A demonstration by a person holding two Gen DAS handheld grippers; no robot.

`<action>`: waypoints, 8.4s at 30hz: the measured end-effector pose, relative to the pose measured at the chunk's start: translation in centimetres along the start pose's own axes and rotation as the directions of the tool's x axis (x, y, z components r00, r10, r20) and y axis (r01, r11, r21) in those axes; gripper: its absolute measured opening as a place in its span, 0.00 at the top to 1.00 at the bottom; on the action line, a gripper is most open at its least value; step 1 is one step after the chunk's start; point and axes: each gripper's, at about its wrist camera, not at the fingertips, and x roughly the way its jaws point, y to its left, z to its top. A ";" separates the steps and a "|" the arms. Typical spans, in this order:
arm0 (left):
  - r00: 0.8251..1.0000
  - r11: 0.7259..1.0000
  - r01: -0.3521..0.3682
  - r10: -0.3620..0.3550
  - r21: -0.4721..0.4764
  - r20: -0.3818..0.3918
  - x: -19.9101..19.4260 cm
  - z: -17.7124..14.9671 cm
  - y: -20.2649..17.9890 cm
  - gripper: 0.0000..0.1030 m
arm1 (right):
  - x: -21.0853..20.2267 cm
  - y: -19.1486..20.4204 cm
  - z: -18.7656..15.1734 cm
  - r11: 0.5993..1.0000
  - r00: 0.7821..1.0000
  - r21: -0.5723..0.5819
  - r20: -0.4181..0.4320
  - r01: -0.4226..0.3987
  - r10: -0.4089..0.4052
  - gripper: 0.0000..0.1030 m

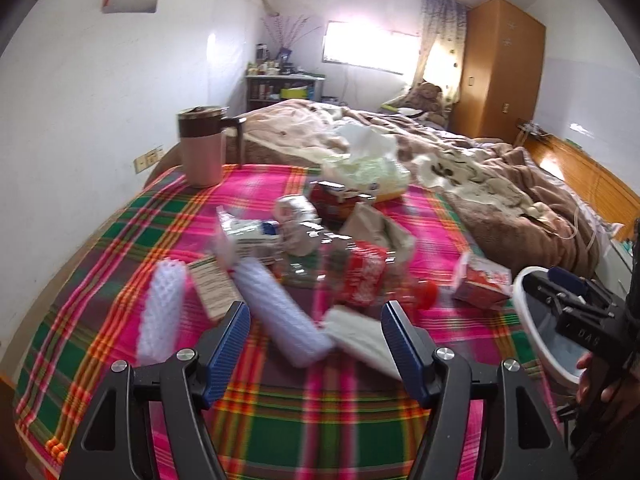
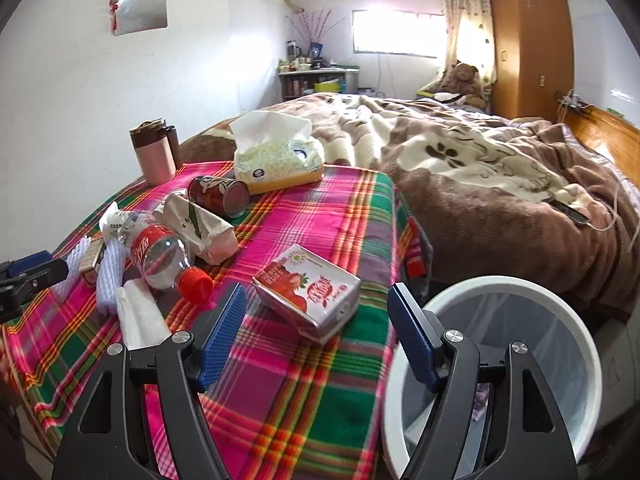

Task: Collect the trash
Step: 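Move both tools back over the trash on the bed, then grasp the red strawberry milk carton with the right tool while the left grasps the white foam mesh sleeve, then carry the red carton with the right tool while the left carries the foam sleeve to the bin, then open the right tool over the bin while the left releases the foam sleeve into it, then move both tools back over the remaining trash on the bed, then grasp the clear Coca-Cola bottle with the right tool while the left grasps the small white box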

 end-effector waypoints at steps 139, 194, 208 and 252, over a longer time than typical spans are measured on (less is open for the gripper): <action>0.906 0.847 0.420 -0.412 0.325 -0.096 -0.2 -1.7 -25.4 0.65 | -9.0 -11.8 -5.1 0.934 0.969 0.258 -0.042 0.246 -0.243 0.44; 0.958 0.935 0.284 -0.288 0.211 -0.012 -1.0 -0.1 -15.2 0.36 | -7.4 -5.9 -3.5 0.965 0.988 0.213 0.002 0.153 -0.157 0.29; 0.991 0.989 0.130 -0.132 0.068 0.023 -0.5 0.2 -5.0 0.36 | -4.8 -0.5 -1.5 0.990 0.998 0.128 0.021 0.060 -0.064 0.29; 0.975 0.989 -0.108 0.085 -0.103 -0.204 9.3 0.4 10.2 0.36 | 6.8 13.3 2.9 0.934 0.928 -0.168 -0.260 -0.316 0.267 0.29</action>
